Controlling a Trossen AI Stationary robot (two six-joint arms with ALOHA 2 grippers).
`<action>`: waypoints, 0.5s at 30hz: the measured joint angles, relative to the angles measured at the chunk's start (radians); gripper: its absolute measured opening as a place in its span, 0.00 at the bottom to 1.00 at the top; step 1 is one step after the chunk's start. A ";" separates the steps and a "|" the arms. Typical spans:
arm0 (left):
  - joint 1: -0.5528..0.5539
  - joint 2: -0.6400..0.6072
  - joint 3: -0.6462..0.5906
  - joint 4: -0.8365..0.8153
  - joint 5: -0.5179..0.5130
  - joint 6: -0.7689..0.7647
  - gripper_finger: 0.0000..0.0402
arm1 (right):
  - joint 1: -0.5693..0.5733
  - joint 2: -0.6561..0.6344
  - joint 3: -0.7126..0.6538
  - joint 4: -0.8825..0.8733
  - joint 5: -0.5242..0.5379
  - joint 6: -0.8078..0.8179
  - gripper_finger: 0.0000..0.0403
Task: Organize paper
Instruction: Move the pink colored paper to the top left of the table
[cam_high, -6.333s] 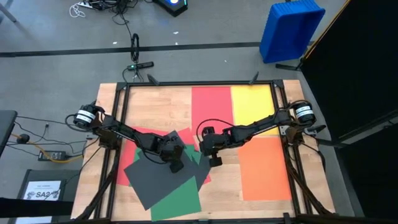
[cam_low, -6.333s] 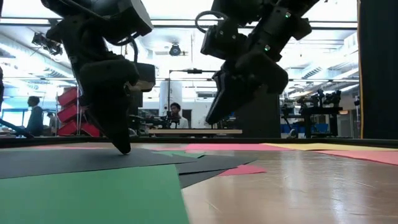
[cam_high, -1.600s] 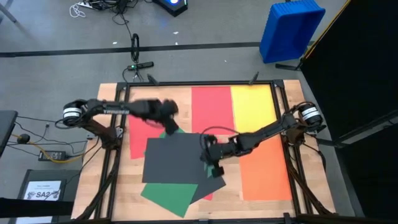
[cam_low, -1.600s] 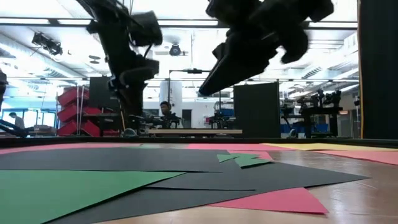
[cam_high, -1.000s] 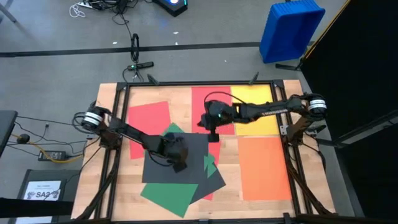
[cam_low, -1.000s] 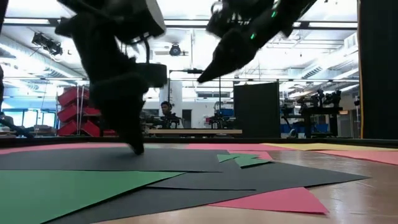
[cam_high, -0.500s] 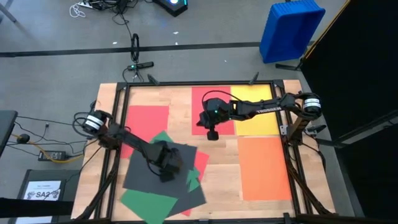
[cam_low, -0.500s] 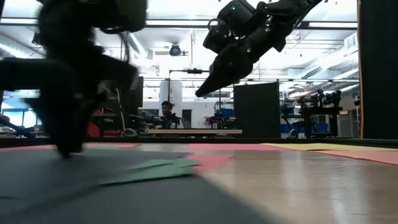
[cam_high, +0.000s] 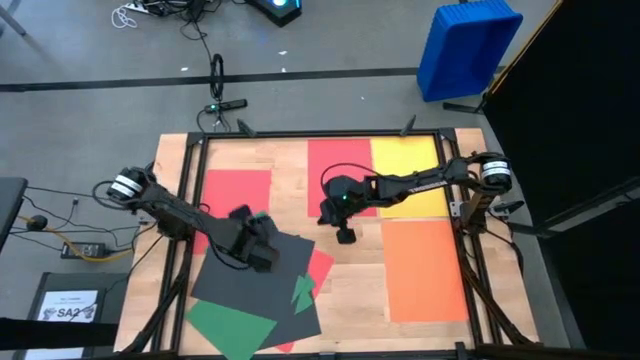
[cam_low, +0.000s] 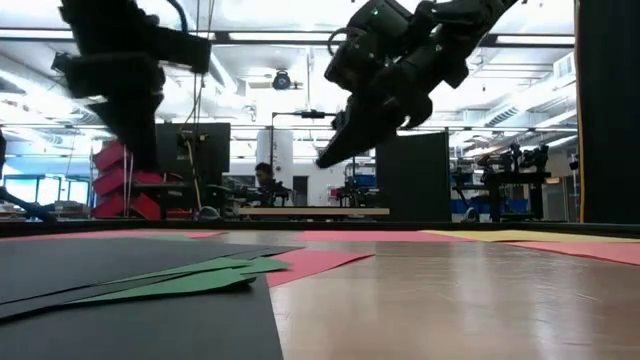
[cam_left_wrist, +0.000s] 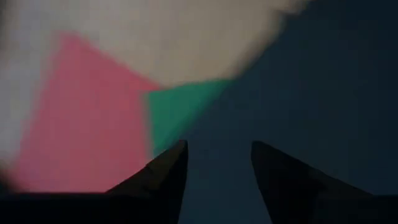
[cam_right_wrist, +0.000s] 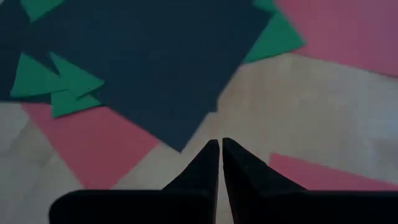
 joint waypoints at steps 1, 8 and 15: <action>0.015 -0.018 -0.005 -0.043 -0.024 -0.040 0.40 | 0.008 0.006 -0.008 -0.014 0.000 0.000 0.00; 0.237 -0.076 -0.120 -0.194 -0.023 -0.117 0.40 | 0.067 0.072 -0.008 0.024 0.000 0.011 0.00; 0.538 -0.077 -0.276 -0.038 0.024 0.067 0.40 | 0.067 0.080 -0.007 0.054 0.001 0.012 0.00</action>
